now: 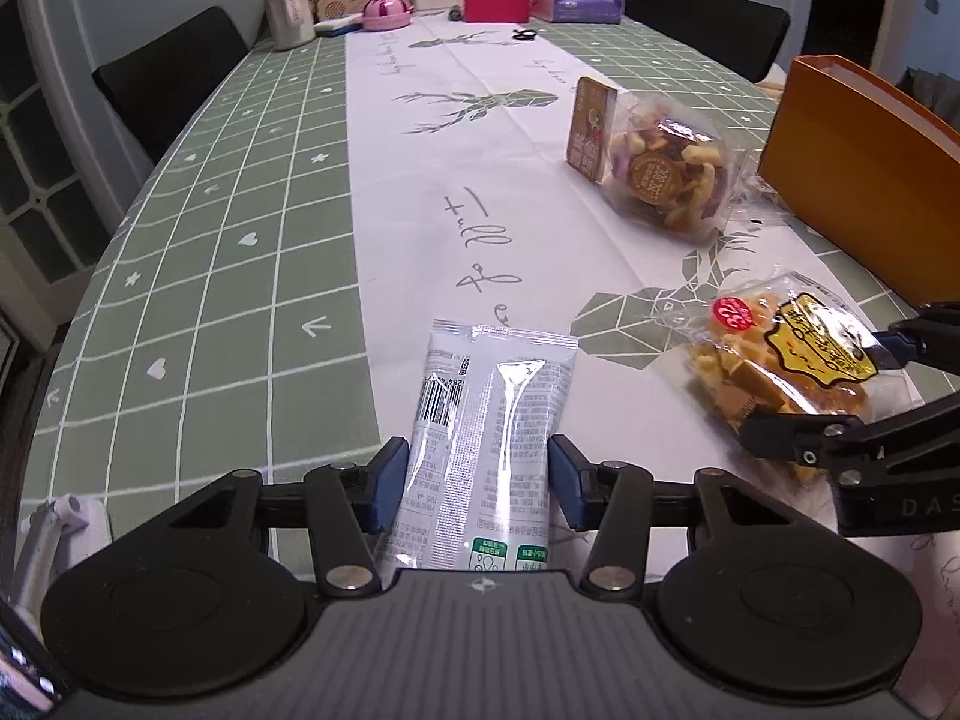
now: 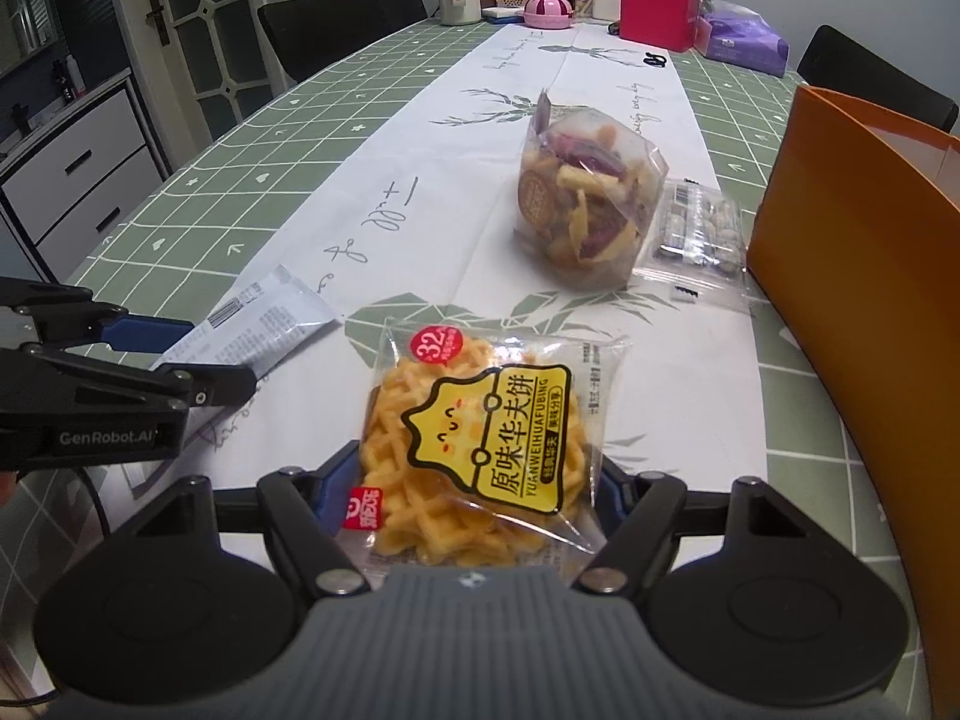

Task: Organize snacks
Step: 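Carry the white pack and waffle pack into the orange box and open both tools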

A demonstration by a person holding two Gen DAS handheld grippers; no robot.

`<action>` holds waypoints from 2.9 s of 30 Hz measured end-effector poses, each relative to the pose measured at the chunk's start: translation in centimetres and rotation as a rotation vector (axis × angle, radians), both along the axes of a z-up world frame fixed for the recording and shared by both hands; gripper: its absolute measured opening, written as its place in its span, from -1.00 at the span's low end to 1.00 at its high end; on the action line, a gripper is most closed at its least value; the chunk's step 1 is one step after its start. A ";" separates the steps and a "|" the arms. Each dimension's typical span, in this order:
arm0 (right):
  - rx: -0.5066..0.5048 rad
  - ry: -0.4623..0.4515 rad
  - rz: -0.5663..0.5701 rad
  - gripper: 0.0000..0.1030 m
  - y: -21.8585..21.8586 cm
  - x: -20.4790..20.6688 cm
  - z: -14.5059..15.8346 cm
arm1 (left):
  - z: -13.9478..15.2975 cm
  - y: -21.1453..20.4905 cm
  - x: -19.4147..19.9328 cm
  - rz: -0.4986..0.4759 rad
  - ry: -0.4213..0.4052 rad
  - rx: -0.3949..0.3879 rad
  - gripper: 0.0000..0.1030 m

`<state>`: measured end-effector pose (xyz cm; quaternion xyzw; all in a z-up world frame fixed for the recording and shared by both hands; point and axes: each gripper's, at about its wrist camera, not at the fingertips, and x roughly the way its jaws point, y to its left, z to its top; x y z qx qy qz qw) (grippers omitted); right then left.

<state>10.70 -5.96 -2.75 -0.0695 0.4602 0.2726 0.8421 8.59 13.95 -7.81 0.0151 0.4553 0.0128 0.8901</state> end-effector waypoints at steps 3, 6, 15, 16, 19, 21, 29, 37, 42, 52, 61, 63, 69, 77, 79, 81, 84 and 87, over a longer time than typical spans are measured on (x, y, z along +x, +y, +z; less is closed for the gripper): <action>-0.005 -0.008 0.017 0.39 -0.6 0.0 0.5 | 0.4 -0.2 -0.1 0.037 0.030 -0.019 0.10; -0.002 -0.016 0.038 0.39 -1.4 0.1 1.2 | 1.1 -0.9 -0.3 0.038 0.041 -0.010 0.10; -0.016 -0.001 0.147 0.39 -3.6 1.2 4.0 | 4.4 -4.2 0.6 -0.063 0.119 -0.024 0.10; -0.016 -0.003 0.154 0.39 -4.0 1.3 4.5 | 4.8 -4.6 0.8 -0.075 0.126 -0.021 0.10; -0.008 -0.025 0.160 0.39 -5.5 2.0 6.3 | 6.3 -5.7 1.5 -0.106 0.123 0.004 0.09; -0.009 -0.045 0.162 0.39 -6.4 2.4 7.6 | 7.5 -6.7 2.1 -0.129 0.112 0.023 0.09; -0.067 -0.112 0.176 0.38 -9.9 3.9 11.6 | 11.7 -12.1 5.0 -0.280 0.075 0.069 0.09; -0.128 -0.140 0.100 0.38 -15.1 6.4 13.8 | 13.9 -18.2 9.0 -0.433 0.024 0.111 0.09; -0.168 -0.119 0.028 0.39 -18.7 8.4 13.7 | 13.8 -22.2 11.2 -0.534 -0.008 0.134 0.09; -0.224 0.013 -0.062 0.39 -23.3 10.9 9.3 | 11.7 -28.5 15.5 -0.648 -0.016 0.156 0.08; -0.230 0.087 -0.071 0.39 -24.6 11.3 6.4 | 7.4 -31.6 17.8 -0.678 0.086 0.200 0.08; -0.226 0.105 -0.075 0.39 -24.8 11.3 5.9 | 6.5 -32.0 18.1 -0.674 0.117 0.214 0.08; -0.214 0.136 -0.075 0.41 -24.9 11.8 4.9 | 4.4 -32.2 18.9 -0.665 0.195 0.227 0.09; -0.211 0.161 -0.077 0.49 -24.8 11.9 3.9 | 3.1 -32.4 18.8 -0.672 0.218 0.241 0.32; -0.210 0.161 -0.074 0.55 -24.8 11.9 4.0 | 2.8 -32.4 18.8 -0.683 0.227 0.258 0.53; -0.208 0.161 -0.076 0.67 -24.8 12.1 4.0 | 2.9 -32.5 18.7 -0.687 0.217 0.269 0.53; -0.195 0.158 -0.078 0.74 -24.9 12.3 4.3 | 3.8 -32.3 18.6 -0.675 0.190 0.244 0.53; -0.187 0.134 -0.080 0.86 -24.9 12.1 5.3 | 5.1 -31.9 18.4 -0.666 0.176 0.201 0.54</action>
